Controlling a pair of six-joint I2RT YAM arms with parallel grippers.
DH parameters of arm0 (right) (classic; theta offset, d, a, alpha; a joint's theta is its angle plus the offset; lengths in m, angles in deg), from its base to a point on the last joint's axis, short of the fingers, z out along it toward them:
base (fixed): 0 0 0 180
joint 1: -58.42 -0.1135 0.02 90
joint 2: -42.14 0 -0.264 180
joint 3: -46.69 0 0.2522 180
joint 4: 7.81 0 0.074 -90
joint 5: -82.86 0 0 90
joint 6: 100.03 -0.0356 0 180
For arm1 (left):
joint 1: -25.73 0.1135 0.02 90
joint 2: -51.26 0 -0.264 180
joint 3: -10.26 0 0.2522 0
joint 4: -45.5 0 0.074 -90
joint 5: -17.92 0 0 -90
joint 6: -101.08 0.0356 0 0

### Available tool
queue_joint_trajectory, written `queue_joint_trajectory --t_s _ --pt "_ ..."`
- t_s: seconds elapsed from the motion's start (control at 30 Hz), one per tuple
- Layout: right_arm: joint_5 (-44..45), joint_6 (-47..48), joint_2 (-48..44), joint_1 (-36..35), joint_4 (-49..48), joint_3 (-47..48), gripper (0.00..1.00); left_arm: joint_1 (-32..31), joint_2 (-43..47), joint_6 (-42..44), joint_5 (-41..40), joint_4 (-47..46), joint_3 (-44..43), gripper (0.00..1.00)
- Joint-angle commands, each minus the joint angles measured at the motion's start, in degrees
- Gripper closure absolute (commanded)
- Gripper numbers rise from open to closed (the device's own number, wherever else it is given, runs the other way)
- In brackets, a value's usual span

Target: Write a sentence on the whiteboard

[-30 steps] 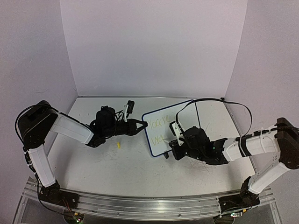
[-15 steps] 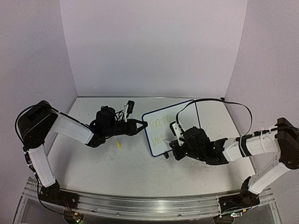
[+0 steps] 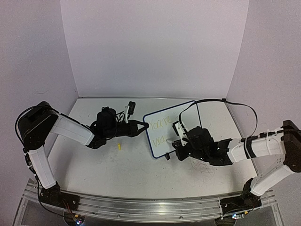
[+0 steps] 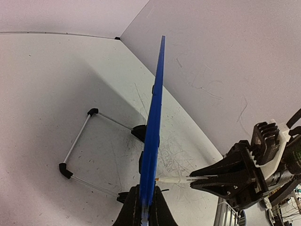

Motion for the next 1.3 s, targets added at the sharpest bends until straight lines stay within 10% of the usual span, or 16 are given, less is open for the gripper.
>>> queue_joint_trajectory --t_s 0.0,1.27 --pt "1.40 1.48 -5.11 0.64 -0.91 -0.74 1.00 0.18 0.15 -0.64 0.89 1.31 -1.55 1.00" --pt "-0.04 2.45 1.28 1.95 -2.69 3.28 1.00 0.18 0.27 -0.20 0.72 1.50 -1.61 1.00"
